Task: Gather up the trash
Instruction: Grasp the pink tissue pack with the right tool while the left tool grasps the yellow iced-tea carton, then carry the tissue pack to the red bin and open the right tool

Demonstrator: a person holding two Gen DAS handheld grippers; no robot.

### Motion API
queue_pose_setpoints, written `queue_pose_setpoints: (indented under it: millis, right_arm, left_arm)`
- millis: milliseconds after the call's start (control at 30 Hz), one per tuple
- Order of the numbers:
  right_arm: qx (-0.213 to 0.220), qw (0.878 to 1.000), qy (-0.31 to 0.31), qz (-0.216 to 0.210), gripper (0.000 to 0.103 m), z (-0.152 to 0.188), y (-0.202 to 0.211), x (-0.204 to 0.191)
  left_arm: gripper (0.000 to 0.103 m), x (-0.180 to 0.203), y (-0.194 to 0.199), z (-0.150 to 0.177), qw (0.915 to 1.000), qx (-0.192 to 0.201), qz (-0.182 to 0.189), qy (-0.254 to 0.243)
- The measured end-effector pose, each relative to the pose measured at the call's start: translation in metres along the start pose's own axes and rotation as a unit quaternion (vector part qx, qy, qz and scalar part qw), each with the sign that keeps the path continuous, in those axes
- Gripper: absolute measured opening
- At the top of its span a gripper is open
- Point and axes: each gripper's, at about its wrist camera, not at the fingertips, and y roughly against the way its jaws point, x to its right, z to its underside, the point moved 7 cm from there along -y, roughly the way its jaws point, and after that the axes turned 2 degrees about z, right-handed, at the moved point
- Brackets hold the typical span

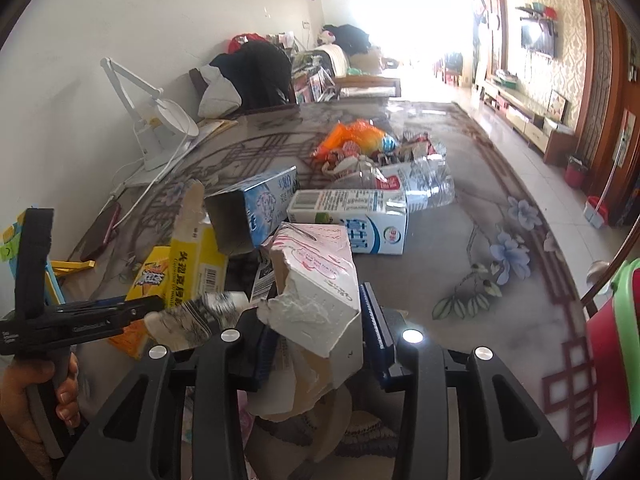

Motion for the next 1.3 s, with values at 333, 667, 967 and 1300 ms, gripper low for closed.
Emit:
queue_pose_setpoints:
  millis: [333, 667, 967, 1300]
  right_arm:
    - [0.057, 0.998, -0.003, 0.018, 0.037, -0.012, 0.036, 0.015]
    - [0.093, 0.992, -0.077, 0.043, 0.037, 0.003, 0.082, 0.075]
    - [0.121, 0.953, -0.206, 0.188, 0.037, 0.009, 0.129, 0.204]
    - [0.137, 0.921, -0.314, 0.183, 0.037, 0.029, 0.149, 0.258]
  left_arm:
    - [0.057, 0.007, 0.021, -0.003, 0.9992, 0.038, 0.007, -0.009]
    - [0.057, -0.002, 0.048, 0.001, 0.9933, 0.11, -0.036, 0.001]
    - [0.057, 0.028, 0.091, -0.006, 0.969, 0.22, -0.088, -0.07]
    - [0.057, 0.046, 0.073, 0.002, 0.9673, 0.209, -0.09, -0.112]
